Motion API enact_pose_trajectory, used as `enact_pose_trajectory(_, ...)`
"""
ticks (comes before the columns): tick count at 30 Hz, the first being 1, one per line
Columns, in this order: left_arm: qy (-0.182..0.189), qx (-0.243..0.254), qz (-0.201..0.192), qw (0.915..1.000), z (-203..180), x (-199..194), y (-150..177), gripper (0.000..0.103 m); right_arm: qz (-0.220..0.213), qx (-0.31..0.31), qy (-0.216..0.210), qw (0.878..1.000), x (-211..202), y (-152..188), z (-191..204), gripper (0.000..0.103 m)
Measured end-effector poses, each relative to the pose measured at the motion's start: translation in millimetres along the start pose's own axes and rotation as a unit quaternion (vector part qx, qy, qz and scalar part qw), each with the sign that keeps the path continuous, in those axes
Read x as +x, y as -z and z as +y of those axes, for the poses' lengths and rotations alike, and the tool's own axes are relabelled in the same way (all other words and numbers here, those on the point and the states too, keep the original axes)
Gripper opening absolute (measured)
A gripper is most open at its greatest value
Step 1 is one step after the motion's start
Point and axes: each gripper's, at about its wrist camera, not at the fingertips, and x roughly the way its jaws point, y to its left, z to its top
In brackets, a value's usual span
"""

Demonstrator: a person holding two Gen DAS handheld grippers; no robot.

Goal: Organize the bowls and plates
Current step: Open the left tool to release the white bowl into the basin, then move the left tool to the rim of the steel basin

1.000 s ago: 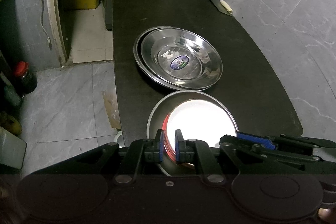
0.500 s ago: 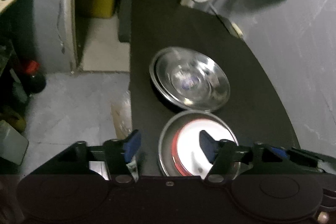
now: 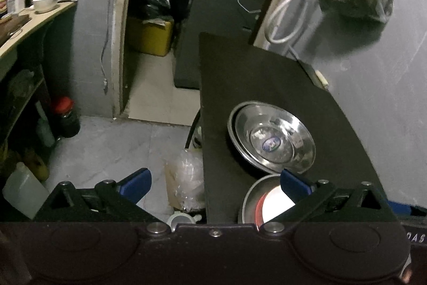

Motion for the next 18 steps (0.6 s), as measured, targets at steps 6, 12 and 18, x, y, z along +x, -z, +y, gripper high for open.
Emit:
enact_pose_trajectory(6, 0.002, -0.011, 0.004, 0.9999, -4, 1, 4, 0.102, 0.019, 0.009, -0.002, 1.000, 6, -4, -14, 0.103)
enact_pose_trajectory(12, -0.030, -0.030, -0.023, 0.9988, -7, -5, -3, 0.102, 0.025, 0.003, -0.008, 1.000, 12, -18, -28, 0.103)
enact_pose_trajectory(18, -0.059, -0.034, -0.046, 0.9966, -21, -13, -9, 0.102, 0.029, -0.019, -0.017, 0.999, 14, -36, -43, 0.103)
